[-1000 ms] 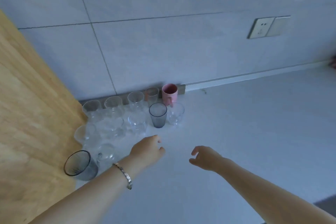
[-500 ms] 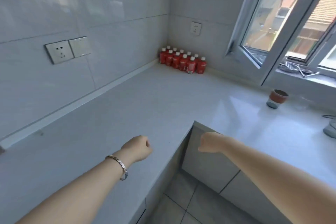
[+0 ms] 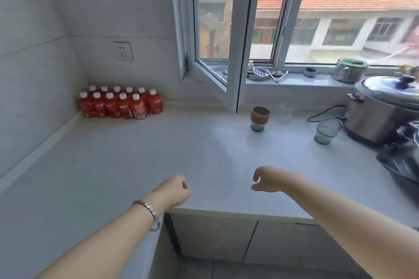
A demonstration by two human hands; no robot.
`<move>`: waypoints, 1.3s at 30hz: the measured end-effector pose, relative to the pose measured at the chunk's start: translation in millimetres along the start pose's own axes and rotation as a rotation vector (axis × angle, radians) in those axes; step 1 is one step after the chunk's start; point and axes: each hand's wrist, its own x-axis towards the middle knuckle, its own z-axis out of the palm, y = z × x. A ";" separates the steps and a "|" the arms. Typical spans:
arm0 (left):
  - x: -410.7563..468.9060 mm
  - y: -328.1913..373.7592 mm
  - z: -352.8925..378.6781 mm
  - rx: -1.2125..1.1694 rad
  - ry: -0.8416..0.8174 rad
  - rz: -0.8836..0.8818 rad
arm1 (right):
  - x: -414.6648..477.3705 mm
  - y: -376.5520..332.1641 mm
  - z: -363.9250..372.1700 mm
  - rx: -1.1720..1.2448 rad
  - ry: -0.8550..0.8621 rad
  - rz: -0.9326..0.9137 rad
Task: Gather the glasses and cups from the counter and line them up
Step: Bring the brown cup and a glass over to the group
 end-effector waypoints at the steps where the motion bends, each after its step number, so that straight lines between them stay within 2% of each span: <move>1: 21.3 13.9 -5.0 0.031 -0.011 0.027 | 9.4 10.4 -8.4 0.030 0.008 0.030; 10: 160.9 141.6 -12.1 0.280 -0.161 0.282 | 77.1 120.4 -48.3 0.182 -0.005 0.333; 13: 199.2 180.5 -1.5 0.268 -0.167 0.323 | 97.5 158.4 -54.6 0.229 -0.019 0.379; 16: 232.8 220.2 8.6 0.160 -0.127 0.290 | 123.5 194.0 -60.3 0.257 -0.039 0.403; 23: 316.2 305.2 34.0 -0.052 0.059 0.208 | 206.7 273.3 -101.5 0.224 -0.078 0.267; 28: 378.7 343.8 45.6 -0.019 0.114 0.066 | 264.8 309.7 -141.1 0.224 -0.087 0.118; 31: 399.3 350.1 53.1 -0.022 0.088 -0.008 | 299.1 321.5 -160.9 0.255 -0.037 0.040; 35: 403.1 349.6 54.7 -0.062 0.169 -0.030 | 347.8 325.2 -183.8 0.262 0.130 -0.024; 39: 395.3 346.2 56.8 -0.109 0.232 -0.070 | 396.4 314.4 -201.3 0.217 0.258 0.004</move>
